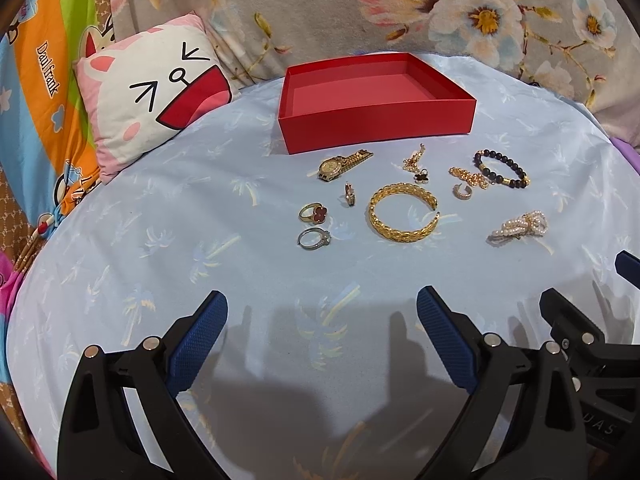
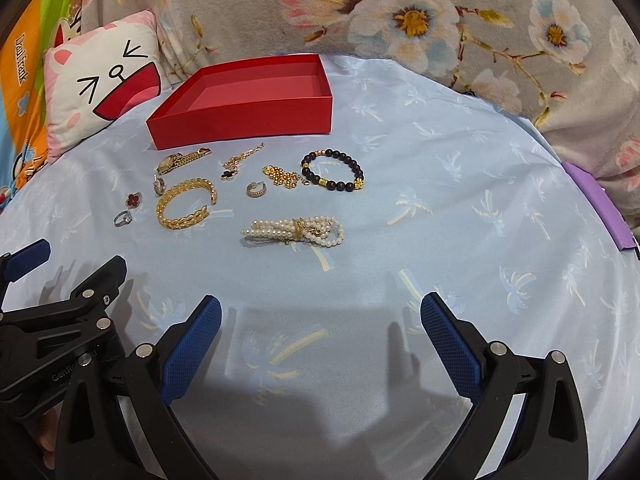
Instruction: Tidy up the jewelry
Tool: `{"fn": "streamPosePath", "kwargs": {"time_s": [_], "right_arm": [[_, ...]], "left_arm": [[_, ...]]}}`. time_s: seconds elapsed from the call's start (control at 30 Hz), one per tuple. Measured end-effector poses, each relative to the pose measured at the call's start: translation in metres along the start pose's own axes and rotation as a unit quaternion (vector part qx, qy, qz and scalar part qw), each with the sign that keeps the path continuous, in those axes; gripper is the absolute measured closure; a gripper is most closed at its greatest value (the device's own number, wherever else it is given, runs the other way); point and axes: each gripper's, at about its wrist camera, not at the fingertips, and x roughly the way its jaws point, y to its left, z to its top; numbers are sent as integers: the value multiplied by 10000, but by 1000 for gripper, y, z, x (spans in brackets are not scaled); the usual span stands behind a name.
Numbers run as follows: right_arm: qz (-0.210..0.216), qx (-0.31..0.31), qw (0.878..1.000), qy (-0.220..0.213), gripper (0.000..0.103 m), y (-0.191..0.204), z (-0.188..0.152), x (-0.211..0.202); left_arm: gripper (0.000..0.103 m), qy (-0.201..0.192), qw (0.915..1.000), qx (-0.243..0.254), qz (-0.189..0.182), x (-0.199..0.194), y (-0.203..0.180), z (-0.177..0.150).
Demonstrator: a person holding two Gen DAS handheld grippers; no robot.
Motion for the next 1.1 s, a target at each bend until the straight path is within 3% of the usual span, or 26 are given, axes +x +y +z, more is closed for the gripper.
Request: {"fn": "streamPosePath", "kwargs": {"time_s": [1.1], "right_arm": [[-18,0,10000,18,5,0,-1,1]], "left_arm": [[13,-20,10000,28,-13,0,-3,-2]]}}
